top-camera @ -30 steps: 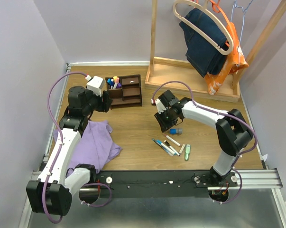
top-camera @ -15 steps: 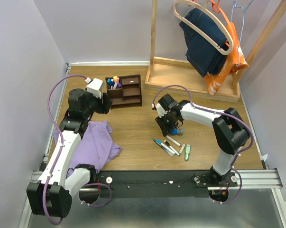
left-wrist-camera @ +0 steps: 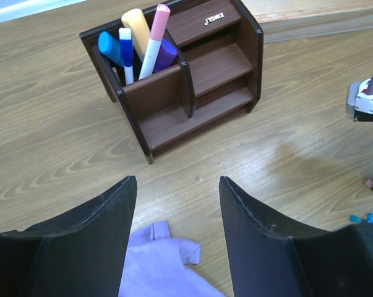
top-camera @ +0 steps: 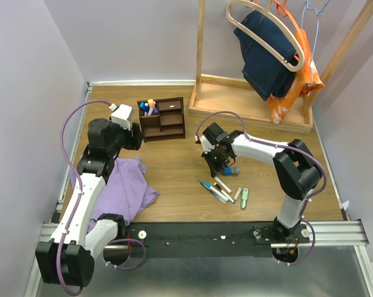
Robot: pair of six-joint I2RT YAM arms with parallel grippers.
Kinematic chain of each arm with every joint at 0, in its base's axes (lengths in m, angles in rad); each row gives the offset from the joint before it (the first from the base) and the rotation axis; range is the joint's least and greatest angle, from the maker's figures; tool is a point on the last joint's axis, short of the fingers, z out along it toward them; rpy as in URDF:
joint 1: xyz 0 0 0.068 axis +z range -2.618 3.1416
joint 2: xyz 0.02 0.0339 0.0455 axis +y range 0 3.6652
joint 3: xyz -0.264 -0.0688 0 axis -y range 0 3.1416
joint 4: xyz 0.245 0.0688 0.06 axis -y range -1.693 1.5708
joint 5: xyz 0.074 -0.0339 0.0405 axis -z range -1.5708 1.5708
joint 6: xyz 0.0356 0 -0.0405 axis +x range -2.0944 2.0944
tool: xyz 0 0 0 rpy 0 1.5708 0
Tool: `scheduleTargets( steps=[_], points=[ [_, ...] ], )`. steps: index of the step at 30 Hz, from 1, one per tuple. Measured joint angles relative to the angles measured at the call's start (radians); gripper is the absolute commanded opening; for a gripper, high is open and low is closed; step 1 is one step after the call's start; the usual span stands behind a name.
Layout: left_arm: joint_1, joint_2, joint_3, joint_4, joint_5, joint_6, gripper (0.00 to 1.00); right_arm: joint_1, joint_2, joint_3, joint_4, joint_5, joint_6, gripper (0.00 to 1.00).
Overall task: Sort the stationery into containers
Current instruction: Pick up the pen from the center of the board, then place the pen in the storage box.
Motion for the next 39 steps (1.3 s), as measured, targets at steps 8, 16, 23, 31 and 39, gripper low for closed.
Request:
scheduleTargets(
  steps=[8, 16, 23, 31, 39],
  points=[
    [0.037, 0.011, 0.01, -0.002, 0.001, 0.0, 0.64, 0.008, 0.064, 0.249, -0.053, 0.039, -0.042, 0.0],
    [0.174, 0.059, 0.085, 0.037, 0.023, -0.036, 0.64, 0.007, 0.095, 0.693, 0.021, 0.017, -0.072, 0.0],
    [0.333, 0.135, 0.096, 0.114, 0.103, -0.118, 0.64, 0.005, 0.105, 0.698, 0.393, -0.069, -0.073, 0.01],
    [0.378, 0.177, 0.09, 0.207, 0.193, -0.133, 0.65, 0.003, 0.253, 0.736, 0.806, -0.071, -0.068, 0.0],
    [0.367, 0.233, 0.099, 0.184, 0.218, -0.126, 0.65, 0.004, 0.417, 0.782, 1.175, -0.075, -0.063, 0.0]
  ],
)
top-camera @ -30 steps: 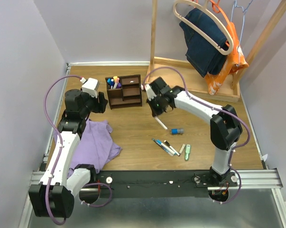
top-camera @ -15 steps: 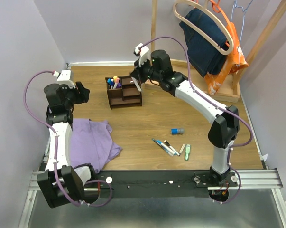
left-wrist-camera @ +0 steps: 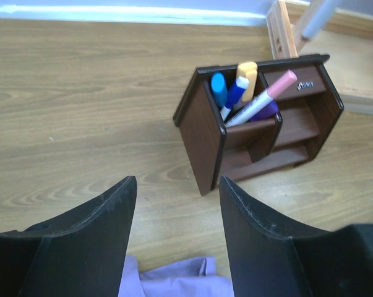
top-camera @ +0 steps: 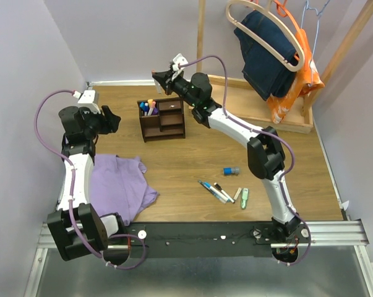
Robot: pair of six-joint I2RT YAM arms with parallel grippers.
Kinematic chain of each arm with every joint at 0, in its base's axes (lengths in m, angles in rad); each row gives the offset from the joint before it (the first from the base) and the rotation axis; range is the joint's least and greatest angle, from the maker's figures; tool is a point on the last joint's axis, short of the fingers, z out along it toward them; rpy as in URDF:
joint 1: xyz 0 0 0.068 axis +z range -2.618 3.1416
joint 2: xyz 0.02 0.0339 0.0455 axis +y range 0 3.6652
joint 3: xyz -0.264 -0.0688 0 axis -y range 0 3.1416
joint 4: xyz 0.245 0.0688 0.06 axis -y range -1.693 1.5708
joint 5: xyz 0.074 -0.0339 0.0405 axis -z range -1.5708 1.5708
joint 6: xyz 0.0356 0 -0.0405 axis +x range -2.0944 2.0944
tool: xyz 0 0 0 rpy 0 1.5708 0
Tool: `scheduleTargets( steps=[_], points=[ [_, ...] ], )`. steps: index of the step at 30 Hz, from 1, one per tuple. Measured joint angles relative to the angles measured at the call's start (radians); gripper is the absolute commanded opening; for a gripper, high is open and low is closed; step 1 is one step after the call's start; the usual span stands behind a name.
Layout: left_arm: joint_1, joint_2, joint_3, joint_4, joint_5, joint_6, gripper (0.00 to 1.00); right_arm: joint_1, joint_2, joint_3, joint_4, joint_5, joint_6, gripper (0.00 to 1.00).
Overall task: Sort the stationery into containers
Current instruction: Place the pen in the storage box.
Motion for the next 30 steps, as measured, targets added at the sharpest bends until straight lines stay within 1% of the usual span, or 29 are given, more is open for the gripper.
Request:
scheduleTargets(
  steps=[5, 8, 13, 18, 30],
  points=[
    [-0.018, 0.033, 0.062, -0.079, 0.01, 0.04, 0.65, 0.0, 0.066, 0.008, 0.15, -0.015, 0.008, 0.01],
    [-0.023, 0.045, 0.097, -0.107, 0.01, 0.064, 0.65, 0.0, 0.083, -0.003, 0.196, -0.024, 0.024, 0.01],
    [-0.023, 0.047, 0.102, -0.136, 0.01, 0.087, 0.65, 0.0, 0.083, -0.05, 0.262, -0.03, 0.065, 0.01],
    [-0.023, 0.047, 0.101, -0.15, 0.01, 0.093, 0.64, 0.0, 0.083, -0.104, 0.275, -0.032, 0.108, 0.01],
    [-0.031, 0.044, 0.071, -0.158, 0.01, 0.096, 0.65, 0.0, 0.084, -0.109, 0.278, -0.035, 0.175, 0.01]
  ],
)
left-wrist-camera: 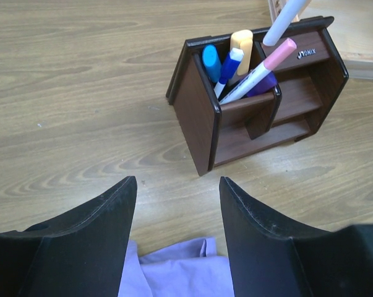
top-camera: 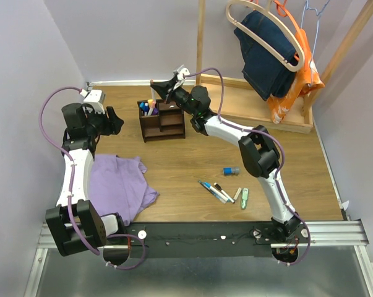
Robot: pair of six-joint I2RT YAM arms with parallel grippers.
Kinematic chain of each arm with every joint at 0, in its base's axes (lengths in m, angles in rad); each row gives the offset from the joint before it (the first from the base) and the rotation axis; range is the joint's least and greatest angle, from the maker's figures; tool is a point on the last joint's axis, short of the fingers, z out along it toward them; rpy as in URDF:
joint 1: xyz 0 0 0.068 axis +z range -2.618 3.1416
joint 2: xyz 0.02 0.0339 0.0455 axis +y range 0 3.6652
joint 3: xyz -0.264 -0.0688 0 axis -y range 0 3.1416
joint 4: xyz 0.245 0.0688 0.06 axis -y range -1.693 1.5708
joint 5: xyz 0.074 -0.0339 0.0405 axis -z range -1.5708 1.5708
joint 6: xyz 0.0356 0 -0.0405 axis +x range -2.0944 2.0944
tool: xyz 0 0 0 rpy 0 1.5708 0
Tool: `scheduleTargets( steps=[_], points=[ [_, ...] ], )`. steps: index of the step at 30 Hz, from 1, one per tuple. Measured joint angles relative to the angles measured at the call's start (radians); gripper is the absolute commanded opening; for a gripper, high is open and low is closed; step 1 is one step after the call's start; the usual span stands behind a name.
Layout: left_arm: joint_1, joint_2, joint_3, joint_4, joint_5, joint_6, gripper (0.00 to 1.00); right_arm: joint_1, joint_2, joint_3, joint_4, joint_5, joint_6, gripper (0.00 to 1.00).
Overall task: Sort the stationery into containers
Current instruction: Place the pen in the storage box.
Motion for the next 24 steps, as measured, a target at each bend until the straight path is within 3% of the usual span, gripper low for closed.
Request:
scheduleTargets(
  steps=[19, 24],
  points=[
    [-0.004, -0.002, -0.009, -0.013, 0.0, 0.005, 0.68, 0.002, 0.073, 0.001, 0.031, -0.001, 0.009, 0.01],
    [-0.004, 0.005, -0.017, -0.011, 0.0, 0.008, 0.69, 0.003, 0.062, -0.058, 0.104, 0.0, 0.008, 0.01]
  ],
)
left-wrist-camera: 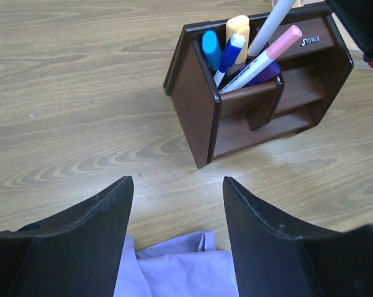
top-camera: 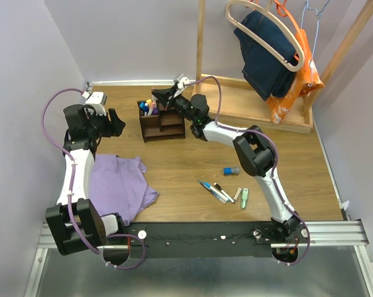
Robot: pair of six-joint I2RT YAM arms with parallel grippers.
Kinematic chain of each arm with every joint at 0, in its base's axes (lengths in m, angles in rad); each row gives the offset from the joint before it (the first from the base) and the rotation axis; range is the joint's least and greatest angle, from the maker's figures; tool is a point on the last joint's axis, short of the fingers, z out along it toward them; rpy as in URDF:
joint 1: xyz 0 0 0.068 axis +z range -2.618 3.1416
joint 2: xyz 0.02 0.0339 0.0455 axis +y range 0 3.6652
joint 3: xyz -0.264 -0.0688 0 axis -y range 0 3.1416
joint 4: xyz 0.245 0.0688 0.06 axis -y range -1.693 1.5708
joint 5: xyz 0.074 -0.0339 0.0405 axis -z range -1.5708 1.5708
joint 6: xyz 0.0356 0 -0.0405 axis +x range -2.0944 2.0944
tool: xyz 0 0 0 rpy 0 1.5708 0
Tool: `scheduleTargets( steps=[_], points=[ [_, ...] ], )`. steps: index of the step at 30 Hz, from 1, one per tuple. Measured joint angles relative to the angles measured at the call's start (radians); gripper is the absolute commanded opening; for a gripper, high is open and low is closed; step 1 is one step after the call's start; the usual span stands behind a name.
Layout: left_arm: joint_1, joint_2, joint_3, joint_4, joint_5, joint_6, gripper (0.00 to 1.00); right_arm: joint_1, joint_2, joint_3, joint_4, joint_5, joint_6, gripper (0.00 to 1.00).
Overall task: Sort the stationery into containers
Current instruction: Place the pen in the storage box.
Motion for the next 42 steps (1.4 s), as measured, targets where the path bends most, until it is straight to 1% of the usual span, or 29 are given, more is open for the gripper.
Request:
scheduleTargets(
  steps=[7, 11, 16, 21, 24, 25, 26, 28, 29, 32, 35, 38, 40, 42],
  points=[
    [-0.009, 0.026, -0.007, 0.006, 0.002, 0.0, 0.69, 0.0, -0.046, -0.137, 0.114, 0.01, 0.004, 0.0],
    [-0.015, 0.031, -0.007, 0.006, 0.004, 0.0, 0.69, 0.002, -0.052, -0.168, 0.15, 0.019, 0.014, 0.0],
    [-0.018, 0.037, -0.007, 0.006, 0.007, 0.0, 0.69, 0.004, -0.039, -0.167, 0.055, 0.027, 0.021, 0.01],
    [-0.029, 0.041, -0.007, 0.011, 0.009, -0.01, 0.7, 0.004, -0.005, -0.116, -0.04, 0.028, 0.049, 0.01],
    [-0.034, 0.042, -0.007, 0.015, 0.011, -0.013, 0.75, 0.004, -0.005, -0.115, -0.056, 0.029, 0.057, 0.01],
    [-0.034, 0.042, -0.007, 0.015, 0.011, -0.013, 0.91, 0.004, -0.005, -0.115, -0.062, 0.032, 0.056, 0.02],
    [-0.034, 0.042, -0.007, 0.016, 0.011, -0.014, 0.99, 0.004, -0.005, -0.116, -0.062, 0.035, 0.056, 0.07],
    [-0.034, 0.042, -0.008, 0.022, 0.014, -0.014, 0.99, 0.004, -0.009, -0.124, -0.063, 0.04, 0.053, 0.13],
    [-0.034, 0.042, -0.007, 0.029, 0.018, -0.016, 0.99, 0.004, -0.014, -0.133, -0.065, 0.042, 0.046, 0.21],
    [-0.034, 0.047, -0.006, 0.045, 0.025, -0.016, 0.99, 0.004, -0.039, -0.161, -0.081, 0.043, 0.026, 0.34],
    [-0.035, 0.067, 0.017, 0.059, 0.029, -0.023, 0.99, 0.004, -0.09, -0.19, -0.122, 0.049, 0.003, 0.39],
    [-0.043, 0.087, 0.064, 0.061, 0.029, -0.027, 0.99, 0.003, -0.151, -0.204, -0.172, 0.069, -0.018, 0.41],
    [-0.05, 0.098, 0.105, 0.055, 0.042, -0.019, 0.99, -0.002, -0.202, -0.212, -0.227, 0.091, -0.034, 0.42],
    [-0.058, 0.109, 0.154, 0.037, 0.076, 0.015, 0.99, -0.011, -0.288, -0.233, -0.321, 0.115, -0.048, 0.44]
  ],
)
